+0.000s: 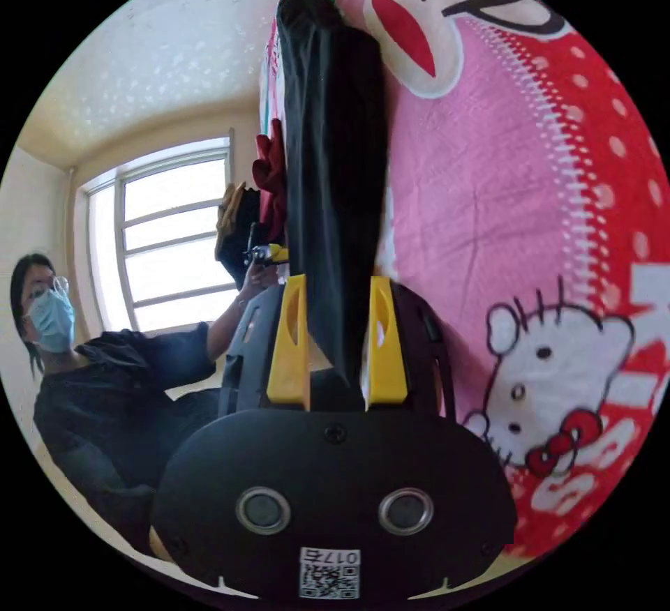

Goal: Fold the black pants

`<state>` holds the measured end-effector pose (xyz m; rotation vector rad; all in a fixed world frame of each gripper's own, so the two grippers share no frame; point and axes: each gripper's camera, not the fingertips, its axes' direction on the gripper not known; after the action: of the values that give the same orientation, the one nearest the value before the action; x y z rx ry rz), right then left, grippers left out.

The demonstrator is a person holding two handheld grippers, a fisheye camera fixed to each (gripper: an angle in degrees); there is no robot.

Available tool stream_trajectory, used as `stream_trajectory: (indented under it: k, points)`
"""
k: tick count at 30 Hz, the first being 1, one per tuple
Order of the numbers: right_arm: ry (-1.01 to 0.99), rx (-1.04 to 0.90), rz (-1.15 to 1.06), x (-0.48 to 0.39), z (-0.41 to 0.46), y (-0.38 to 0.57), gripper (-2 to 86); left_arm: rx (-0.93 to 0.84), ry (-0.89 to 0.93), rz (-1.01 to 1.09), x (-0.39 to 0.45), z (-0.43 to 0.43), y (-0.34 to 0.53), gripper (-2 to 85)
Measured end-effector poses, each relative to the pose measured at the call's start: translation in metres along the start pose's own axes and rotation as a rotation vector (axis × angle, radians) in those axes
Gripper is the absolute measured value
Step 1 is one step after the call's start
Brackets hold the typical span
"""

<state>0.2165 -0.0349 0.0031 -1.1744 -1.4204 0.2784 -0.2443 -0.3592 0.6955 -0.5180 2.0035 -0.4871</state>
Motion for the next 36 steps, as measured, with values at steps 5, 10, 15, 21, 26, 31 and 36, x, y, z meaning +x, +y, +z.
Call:
stream_trajectory:
  k: [5,10,15,21,26,31,36]
  points:
    - [-0.067,-0.061,0.038,-0.01,0.025,-0.022,3.6,-0.205,0.138,-0.026,0.001,0.054,-0.013,4.0]
    - [-0.21,0.033,-0.206,-0.134,-0.024,0.033,0.6,-0.099,0.142,0.365,0.129,0.008,0.055,1.4]
    - [-0.182,0.102,-0.703,-0.365,-0.107,0.121,-0.1,0.027,0.113,0.824,0.318,-0.05,0.175,1.6]
    - [-0.047,0.164,-0.888,-0.492,-0.165,0.11,-0.3,0.226,-0.016,0.966,0.456,-0.086,0.227,3.9]
    - [0.015,0.167,-0.665,-0.442,-0.173,0.002,-0.3,0.291,-0.153,0.705,0.421,-0.082,0.139,4.0]
    - [-0.059,0.252,-0.532,-0.369,-0.172,-0.075,-0.2,0.338,-0.071,0.568,0.358,-0.076,0.067,3.9]
    - [0.178,0.118,-0.345,-0.261,-0.118,-0.066,0.4,0.269,-0.241,0.349,0.262,-0.01,0.064,6.0]
